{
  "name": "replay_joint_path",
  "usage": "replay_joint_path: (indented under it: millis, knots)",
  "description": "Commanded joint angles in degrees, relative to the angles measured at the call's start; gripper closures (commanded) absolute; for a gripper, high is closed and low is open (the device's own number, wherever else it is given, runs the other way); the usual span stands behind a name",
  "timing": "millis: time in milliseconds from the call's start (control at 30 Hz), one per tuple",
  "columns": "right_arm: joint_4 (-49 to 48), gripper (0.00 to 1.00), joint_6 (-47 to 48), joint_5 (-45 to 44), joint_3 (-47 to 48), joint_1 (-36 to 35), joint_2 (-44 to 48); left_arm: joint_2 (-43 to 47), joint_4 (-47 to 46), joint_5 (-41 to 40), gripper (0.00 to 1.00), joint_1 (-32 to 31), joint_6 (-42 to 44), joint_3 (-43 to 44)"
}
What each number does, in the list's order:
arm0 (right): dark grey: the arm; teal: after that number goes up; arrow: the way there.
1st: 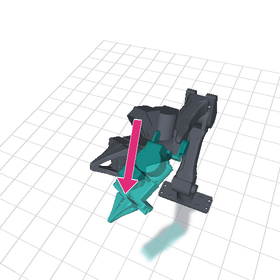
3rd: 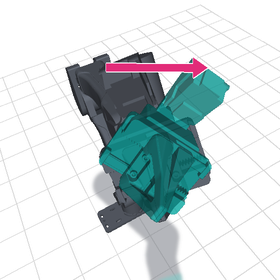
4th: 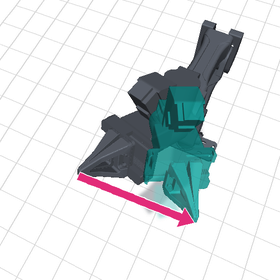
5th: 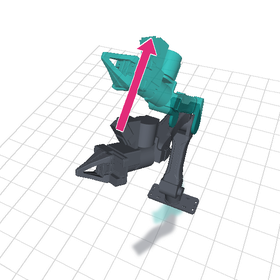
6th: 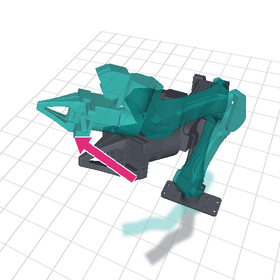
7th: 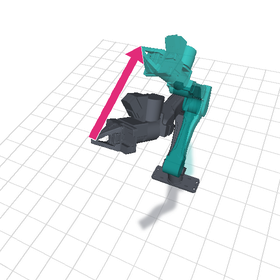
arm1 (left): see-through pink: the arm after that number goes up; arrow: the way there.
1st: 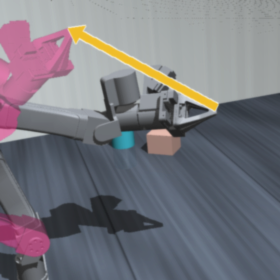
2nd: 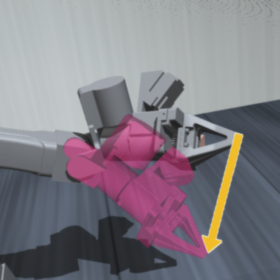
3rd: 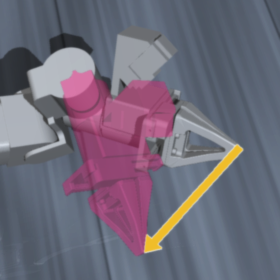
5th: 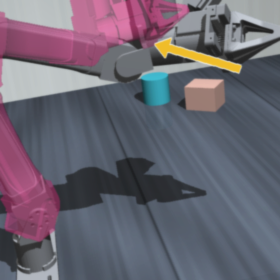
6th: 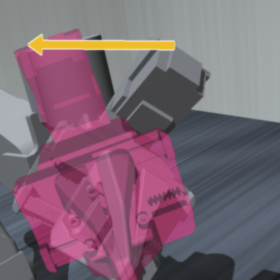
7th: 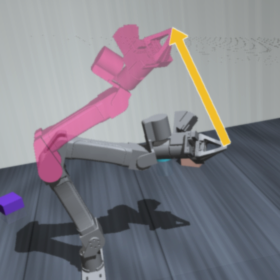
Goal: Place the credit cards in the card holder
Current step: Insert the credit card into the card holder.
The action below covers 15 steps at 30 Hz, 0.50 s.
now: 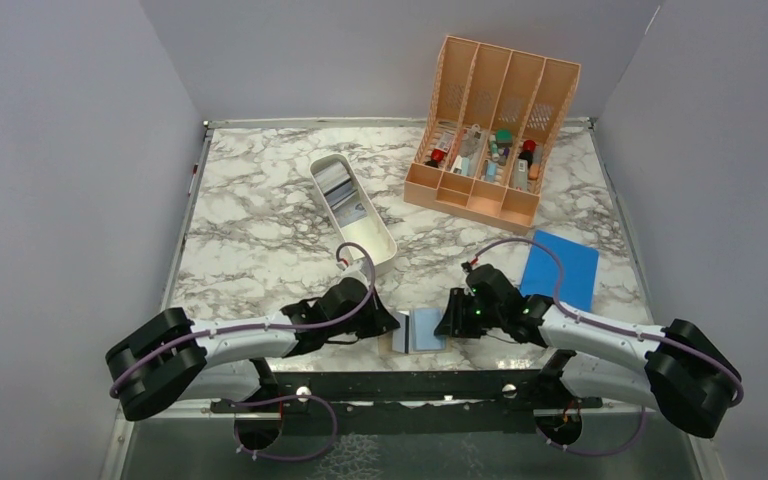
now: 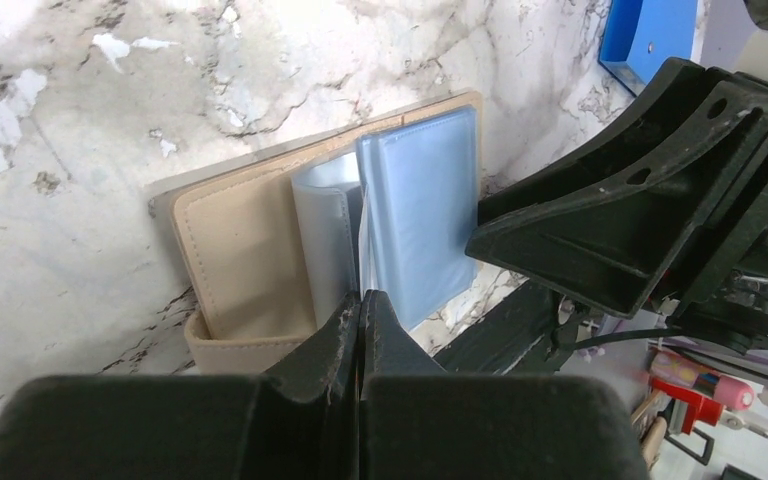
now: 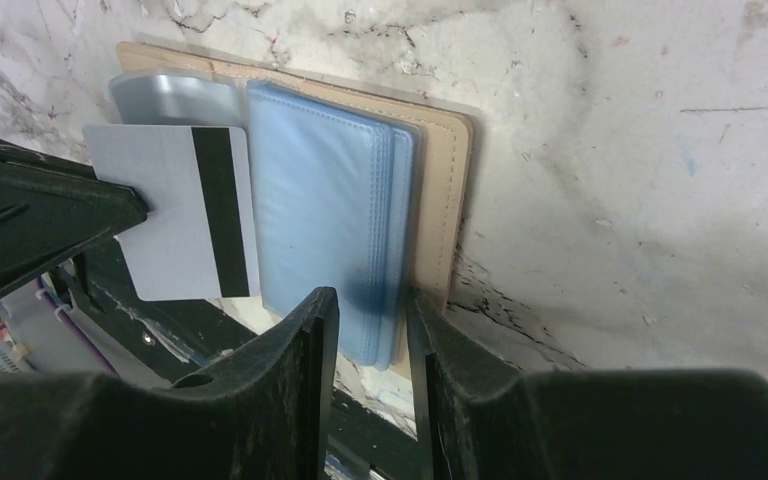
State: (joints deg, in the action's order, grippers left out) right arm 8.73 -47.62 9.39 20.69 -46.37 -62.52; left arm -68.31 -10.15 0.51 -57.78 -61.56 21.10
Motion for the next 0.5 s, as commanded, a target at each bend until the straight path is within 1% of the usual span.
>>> replay_joint_path:
  millis: [0,467]
  knots:
    - [-1.7,0.64,1.3,-2.4,-1.3,0.1,-2.3,1.5,-6.7,-0.2,1.0,-0.4,-3.6,-3.6]
    - [-2.3,0.64,1.1,-1.5,-2.2,0.1,-2.3,3.1,-9.8,-1.6,1.0,-0.8,-5.7,-5.5]
